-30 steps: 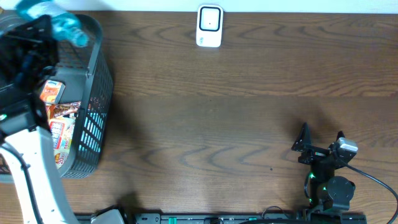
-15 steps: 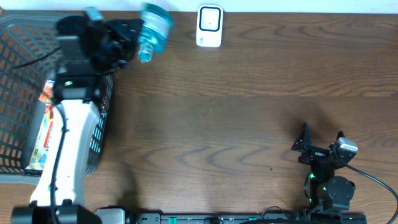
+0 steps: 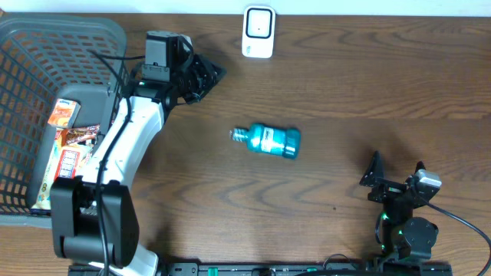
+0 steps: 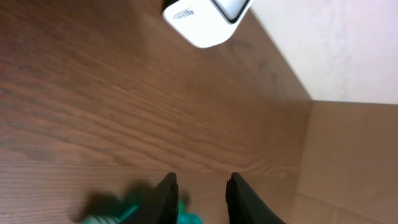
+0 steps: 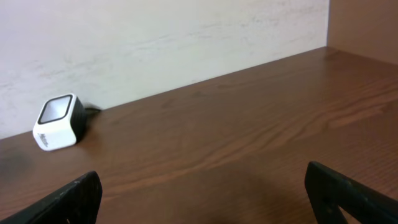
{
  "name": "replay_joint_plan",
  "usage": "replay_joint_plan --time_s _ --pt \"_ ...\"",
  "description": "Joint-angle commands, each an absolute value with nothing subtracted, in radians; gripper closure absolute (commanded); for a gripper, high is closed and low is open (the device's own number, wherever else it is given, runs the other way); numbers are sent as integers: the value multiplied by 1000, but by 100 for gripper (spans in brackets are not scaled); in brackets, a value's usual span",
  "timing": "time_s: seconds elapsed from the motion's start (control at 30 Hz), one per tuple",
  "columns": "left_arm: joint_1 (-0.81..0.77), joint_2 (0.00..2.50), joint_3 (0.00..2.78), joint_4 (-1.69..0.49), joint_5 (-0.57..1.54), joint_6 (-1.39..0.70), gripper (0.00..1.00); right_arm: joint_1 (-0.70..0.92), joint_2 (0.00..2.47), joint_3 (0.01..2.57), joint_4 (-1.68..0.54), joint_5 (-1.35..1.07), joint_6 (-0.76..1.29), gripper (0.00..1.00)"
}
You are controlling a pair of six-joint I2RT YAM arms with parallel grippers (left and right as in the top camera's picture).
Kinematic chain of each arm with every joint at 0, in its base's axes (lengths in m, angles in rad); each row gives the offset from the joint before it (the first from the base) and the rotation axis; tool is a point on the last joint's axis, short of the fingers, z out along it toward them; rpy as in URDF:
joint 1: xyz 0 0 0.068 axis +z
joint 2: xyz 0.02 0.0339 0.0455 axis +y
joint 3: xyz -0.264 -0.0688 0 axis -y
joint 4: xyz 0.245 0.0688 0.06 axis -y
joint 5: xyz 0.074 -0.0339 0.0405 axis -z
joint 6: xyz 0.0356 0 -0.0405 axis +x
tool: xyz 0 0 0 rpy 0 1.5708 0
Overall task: Scan the item barcode
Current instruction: 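Lift the bottle out and set it on the table center, then regrasp the Listerine bottle by its cap with the left gripper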
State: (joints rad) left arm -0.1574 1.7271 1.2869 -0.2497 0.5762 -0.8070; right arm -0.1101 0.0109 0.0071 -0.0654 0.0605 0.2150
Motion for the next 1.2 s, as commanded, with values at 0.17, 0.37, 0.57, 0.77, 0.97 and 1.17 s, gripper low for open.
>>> replay_joint_plan --time_s 0.17,0.37,0.57,0.77,0.97,1.17 --pt "-209 1758 1291 -280 498 -726 72 -112 6 6 -68 69 201 1" --pt "-308 1758 1291 -351 395 -725 53 -112 6 6 -68 69 201 1" --pt "-374 1758 1291 -469 294 -794 35 -112 6 6 -68 69 201 1" --pt "-390 1758 1291 -609 308 -1175 23 -112 6 6 -68 69 201 1" --pt "-397 1758 1286 -658 327 -1435 16 -112 6 6 -68 69 201 1" --pt "-418 1800 1284 -658 372 -1588 12 -112 6 6 -68 69 201 1"
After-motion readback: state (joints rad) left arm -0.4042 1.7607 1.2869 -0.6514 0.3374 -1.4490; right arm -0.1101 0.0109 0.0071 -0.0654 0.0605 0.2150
